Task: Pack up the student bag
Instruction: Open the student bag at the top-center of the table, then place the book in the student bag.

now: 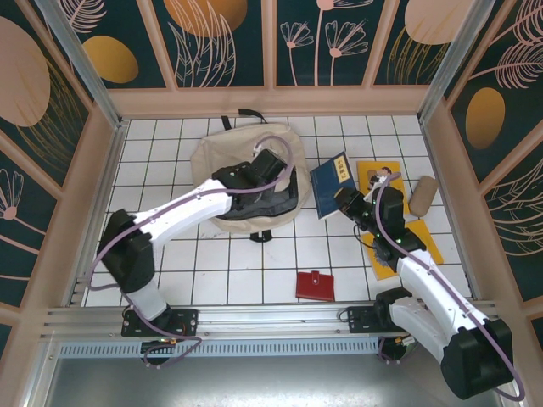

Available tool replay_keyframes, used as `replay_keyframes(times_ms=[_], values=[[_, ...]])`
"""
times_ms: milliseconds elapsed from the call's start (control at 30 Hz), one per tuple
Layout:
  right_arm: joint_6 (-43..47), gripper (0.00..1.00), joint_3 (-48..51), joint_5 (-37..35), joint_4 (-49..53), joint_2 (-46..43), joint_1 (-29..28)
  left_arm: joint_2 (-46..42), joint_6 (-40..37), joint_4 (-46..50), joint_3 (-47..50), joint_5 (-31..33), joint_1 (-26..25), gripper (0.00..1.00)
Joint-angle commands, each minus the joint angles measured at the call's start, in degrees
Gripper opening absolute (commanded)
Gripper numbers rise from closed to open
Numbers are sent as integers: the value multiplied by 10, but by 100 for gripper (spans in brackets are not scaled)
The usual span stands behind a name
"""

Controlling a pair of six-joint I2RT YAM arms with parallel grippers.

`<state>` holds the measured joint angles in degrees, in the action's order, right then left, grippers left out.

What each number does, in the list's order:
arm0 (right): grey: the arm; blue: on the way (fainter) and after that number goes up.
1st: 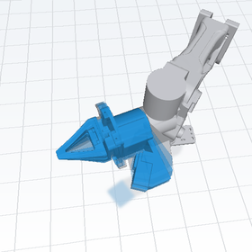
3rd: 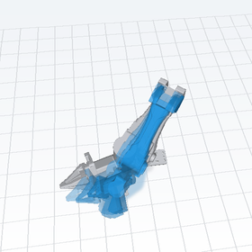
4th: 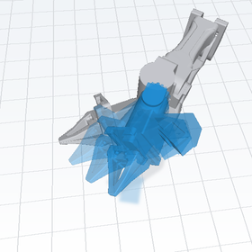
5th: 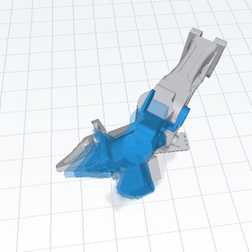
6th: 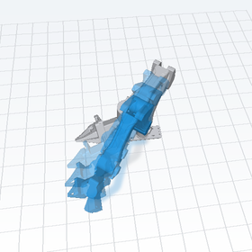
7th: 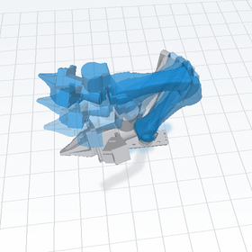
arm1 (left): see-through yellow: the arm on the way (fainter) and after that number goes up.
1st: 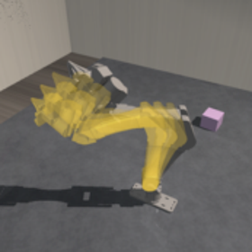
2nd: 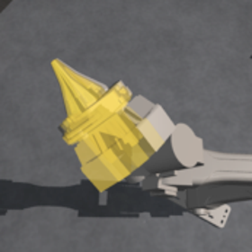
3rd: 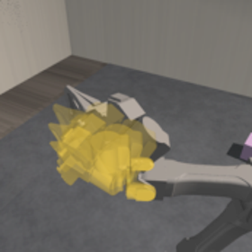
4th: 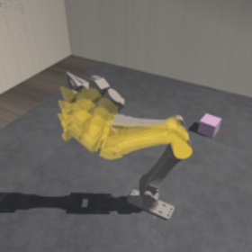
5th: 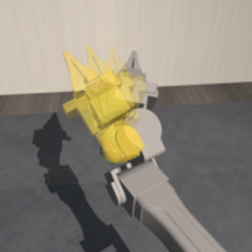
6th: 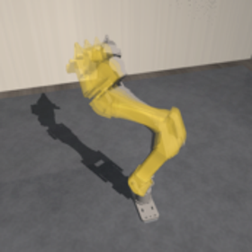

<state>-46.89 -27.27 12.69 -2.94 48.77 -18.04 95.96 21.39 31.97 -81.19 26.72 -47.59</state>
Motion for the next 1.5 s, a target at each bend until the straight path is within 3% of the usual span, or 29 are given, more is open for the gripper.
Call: replay_keyframes(times_ms=[0, 200, 400, 667, 900, 1067, 1467], values=[[22, 1, 19, 66, -35, -24, 0, -56, 10, -73, 16, 52, 0, 0], [2, 1, 36, 146, -89, -27, -32, -75, 12, -124, 21, 56, 2, 0], [-22, 1, 33, 122, -118, -6, -120, -47, 13, -137, -9, 56, 3, 0], [-84, 1, 53, 104, -166, 30, -169, -16, 26, -145, -46, 63, 5, 0], [-137, 1, 14, 70, -245, 142, -205, -9, 30, -155, -77, 60, 4, 0], [-149, 0, -66, 58, -320, 265, -206, -6, 29, -149, -89, 50, 5, 0], [-220, 0, -246, -50, -355, 478, -204, -32, 33, -135, -73, 38, 6, 0]])
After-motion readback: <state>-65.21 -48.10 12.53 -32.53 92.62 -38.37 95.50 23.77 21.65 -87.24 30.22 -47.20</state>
